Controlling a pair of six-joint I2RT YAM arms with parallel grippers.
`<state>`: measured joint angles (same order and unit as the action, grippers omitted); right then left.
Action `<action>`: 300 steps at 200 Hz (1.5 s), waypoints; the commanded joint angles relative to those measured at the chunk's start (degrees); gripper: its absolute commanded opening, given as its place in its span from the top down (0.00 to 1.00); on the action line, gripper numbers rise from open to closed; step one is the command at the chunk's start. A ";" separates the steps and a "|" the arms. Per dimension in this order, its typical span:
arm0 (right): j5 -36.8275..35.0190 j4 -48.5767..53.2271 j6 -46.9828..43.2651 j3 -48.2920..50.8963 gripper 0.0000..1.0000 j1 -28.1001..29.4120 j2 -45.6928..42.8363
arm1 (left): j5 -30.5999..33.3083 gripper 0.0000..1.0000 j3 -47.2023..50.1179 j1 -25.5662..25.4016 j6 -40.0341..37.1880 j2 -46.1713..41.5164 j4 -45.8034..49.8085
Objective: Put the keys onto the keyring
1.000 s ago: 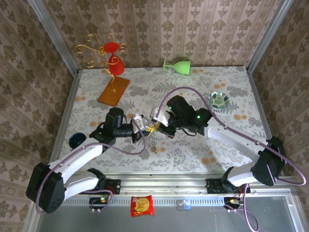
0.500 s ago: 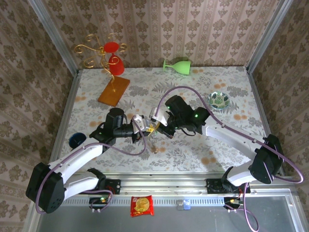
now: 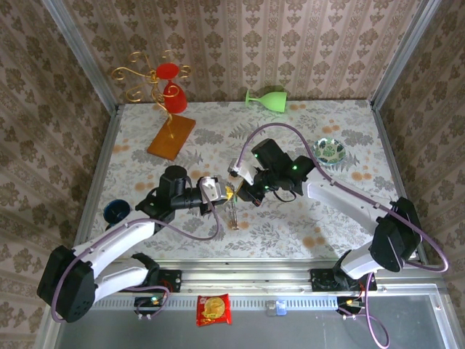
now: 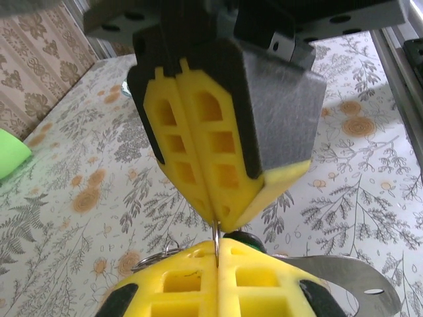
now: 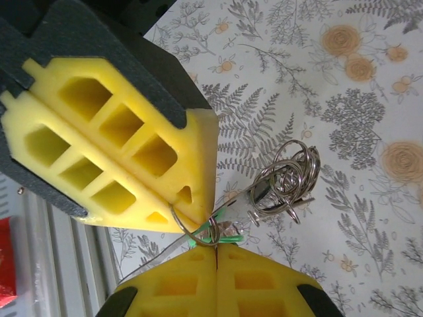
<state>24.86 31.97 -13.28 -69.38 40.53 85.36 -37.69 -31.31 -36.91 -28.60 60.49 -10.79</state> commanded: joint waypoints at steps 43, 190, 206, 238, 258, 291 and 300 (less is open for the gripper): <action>3.88 -6.33 3.48 2.87 0.65 -4.91 -3.52 | -3.80 1.00 5.04 -0.80 12.07 -0.79 -17.21; 12.72 -24.12 -11.91 18.32 0.67 -4.32 -13.36 | -14.35 1.00 8.92 2.58 21.64 5.69 -36.01; 13.74 -24.32 -10.87 18.10 0.68 -4.32 -12.73 | -14.43 1.00 8.90 2.54 20.41 5.45 -34.68; 14.16 -23.47 -9.82 17.29 0.81 -4.32 -11.66 | -14.34 1.00 8.90 2.54 19.75 5.25 -34.30; 14.04 -22.68 -9.98 17.10 0.91 -4.32 -11.47 | -14.26 1.00 8.98 2.54 19.50 5.18 -34.47; 12.31 -20.68 -10.62 16.87 0.99 -4.41 -10.69 | -14.66 1.00 9.06 2.54 20.08 4.82 -35.50; 12.18 -20.74 -10.48 16.74 1.00 -4.41 -10.05 | -14.87 1.00 8.94 2.46 20.31 4.89 -35.96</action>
<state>37.36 8.99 -23.68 -50.72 35.90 73.60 -50.30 -22.46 -34.72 -7.68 66.37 -42.92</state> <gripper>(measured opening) 0.064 0.053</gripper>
